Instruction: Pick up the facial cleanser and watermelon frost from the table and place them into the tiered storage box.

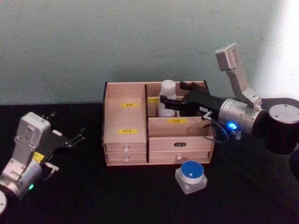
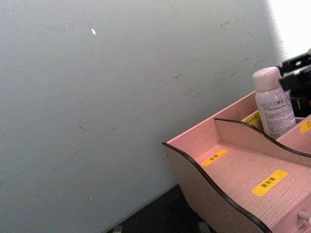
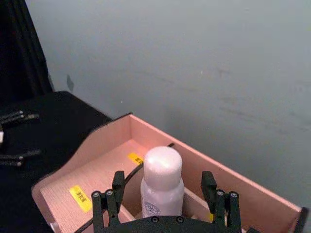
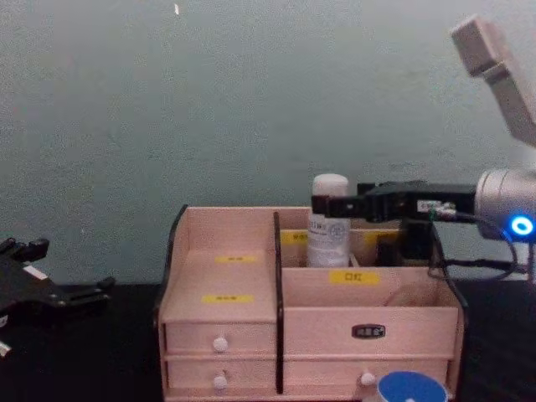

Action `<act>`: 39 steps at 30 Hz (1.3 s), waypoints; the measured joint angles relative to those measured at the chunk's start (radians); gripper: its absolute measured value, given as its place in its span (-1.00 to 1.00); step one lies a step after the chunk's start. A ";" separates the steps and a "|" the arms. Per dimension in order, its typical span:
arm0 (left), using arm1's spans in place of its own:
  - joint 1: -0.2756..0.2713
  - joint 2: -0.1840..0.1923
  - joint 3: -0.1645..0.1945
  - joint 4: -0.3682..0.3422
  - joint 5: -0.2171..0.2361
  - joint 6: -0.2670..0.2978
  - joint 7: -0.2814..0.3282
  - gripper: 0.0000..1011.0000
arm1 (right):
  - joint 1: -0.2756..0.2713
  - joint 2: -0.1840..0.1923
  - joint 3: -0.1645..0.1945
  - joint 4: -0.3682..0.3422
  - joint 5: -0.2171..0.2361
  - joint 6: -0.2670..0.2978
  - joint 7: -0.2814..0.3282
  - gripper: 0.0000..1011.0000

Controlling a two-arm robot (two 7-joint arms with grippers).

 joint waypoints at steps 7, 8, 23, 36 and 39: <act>0.000 0.000 0.000 0.000 0.000 0.000 0.000 0.98 | -0.087 0.071 0.031 -0.183 0.026 0.033 -0.022 0.98; 0.000 0.000 0.000 0.000 0.000 0.000 0.000 0.98 | -0.098 0.080 0.034 -0.204 0.030 0.038 -0.023 0.98; 0.000 0.000 0.000 0.000 0.000 0.000 0.000 0.98 | -0.338 0.295 0.058 -0.524 0.099 0.100 -0.021 0.98; 0.000 0.000 0.000 0.000 0.000 0.000 0.000 0.98 | -0.421 0.385 0.023 -0.605 0.082 0.146 -0.031 0.98; 0.000 0.000 0.000 0.000 0.000 0.000 0.000 0.98 | -0.422 0.397 0.005 -0.609 0.066 0.168 -0.031 0.98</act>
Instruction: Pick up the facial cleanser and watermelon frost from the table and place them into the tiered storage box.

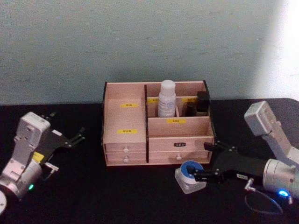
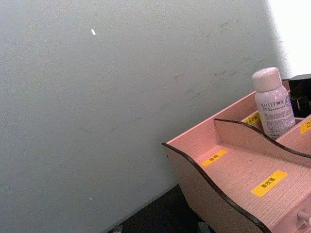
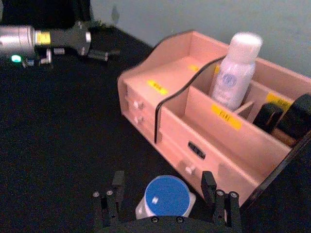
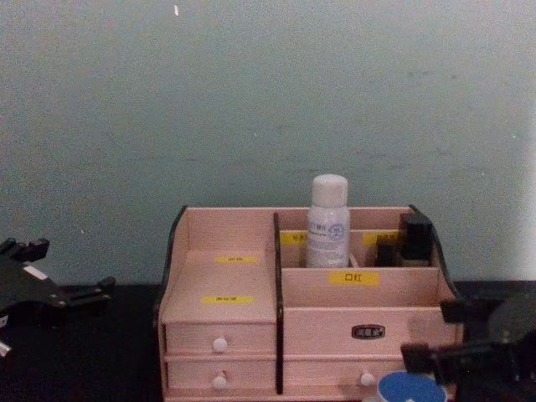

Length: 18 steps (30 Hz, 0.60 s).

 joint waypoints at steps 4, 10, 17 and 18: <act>0.000 0.000 0.000 0.000 0.000 0.000 0.000 0.98 | 0.007 0.003 -0.015 0.003 -0.012 0.029 0.000 0.98; 0.000 0.000 0.000 0.000 0.000 0.000 0.000 0.98 | 0.017 0.003 -0.029 0.013 -0.025 0.063 -0.002 0.98; 0.000 0.000 0.000 0.000 0.000 0.000 0.000 0.98 | 0.030 -0.005 -0.041 0.033 -0.039 0.080 -0.002 0.98; 0.000 0.000 0.000 0.000 0.000 0.000 0.000 0.98 | 0.032 -0.006 -0.043 0.035 -0.039 0.080 0.000 0.98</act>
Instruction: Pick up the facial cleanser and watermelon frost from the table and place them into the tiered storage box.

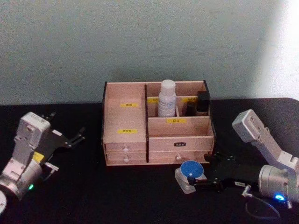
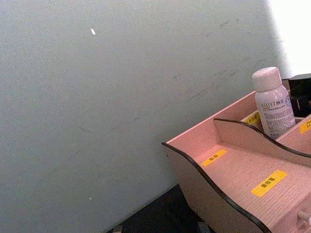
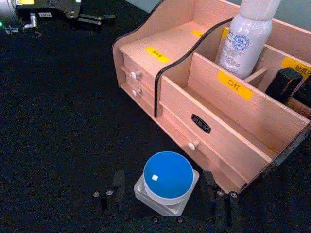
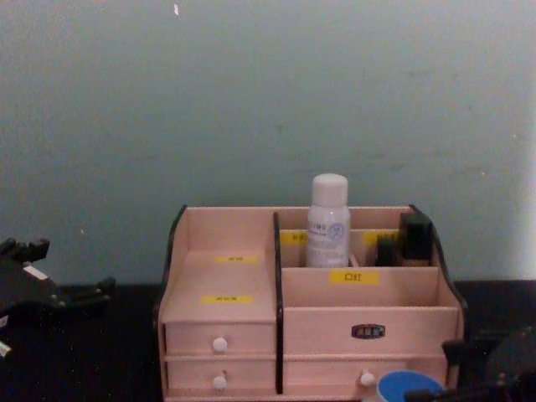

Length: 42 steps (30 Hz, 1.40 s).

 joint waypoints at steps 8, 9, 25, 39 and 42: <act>0.000 0.000 0.000 0.000 0.000 0.000 0.000 0.98 | 0.017 -0.016 -0.012 0.031 -0.009 0.000 0.011 0.98; 0.000 0.000 0.000 0.000 0.000 0.000 0.000 0.98 | 0.019 -0.018 -0.013 0.034 -0.010 0.000 0.012 0.98; 0.000 0.000 0.000 0.000 0.000 0.000 0.000 0.98 | 0.043 -0.047 -0.028 0.084 -0.024 0.001 0.022 0.98; 0.000 0.000 0.000 0.000 0.000 0.000 0.000 0.98 | 0.063 -0.069 -0.040 0.121 -0.033 0.002 0.030 0.98; 0.000 0.000 0.000 0.000 0.000 0.000 0.000 0.98 | 0.066 -0.071 -0.042 0.127 -0.034 0.003 0.031 0.98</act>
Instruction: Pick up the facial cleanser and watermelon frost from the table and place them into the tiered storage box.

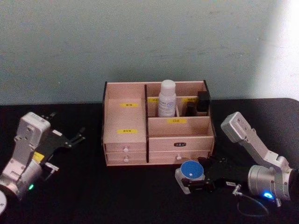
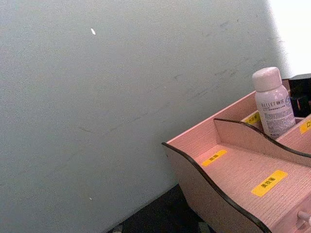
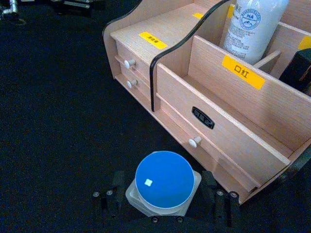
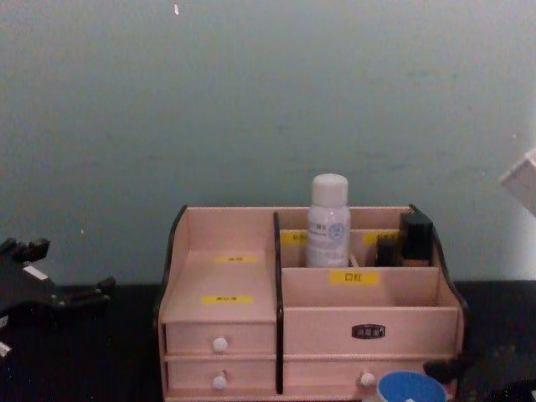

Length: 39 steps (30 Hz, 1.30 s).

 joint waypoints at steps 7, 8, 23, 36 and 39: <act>0.000 0.000 0.000 0.000 0.000 0.000 0.000 0.98 | 0.009 -0.010 -0.003 0.017 -0.004 0.000 0.000 0.98; 0.000 0.000 0.000 0.000 0.000 0.000 0.000 0.98 | 0.009 -0.010 -0.003 0.017 -0.004 0.000 0.000 0.98; 0.000 0.000 0.000 0.000 0.000 0.000 0.000 0.98 | 0.021 -0.019 -0.010 0.028 -0.016 -0.007 0.004 0.98; 0.000 0.000 0.000 0.000 0.000 0.000 0.000 0.98 | 0.019 -0.018 -0.008 0.027 -0.014 -0.007 0.004 0.98; 0.000 0.000 0.000 0.000 0.000 0.000 0.000 0.98 | 0.019 -0.018 -0.008 0.027 -0.013 -0.007 0.004 0.98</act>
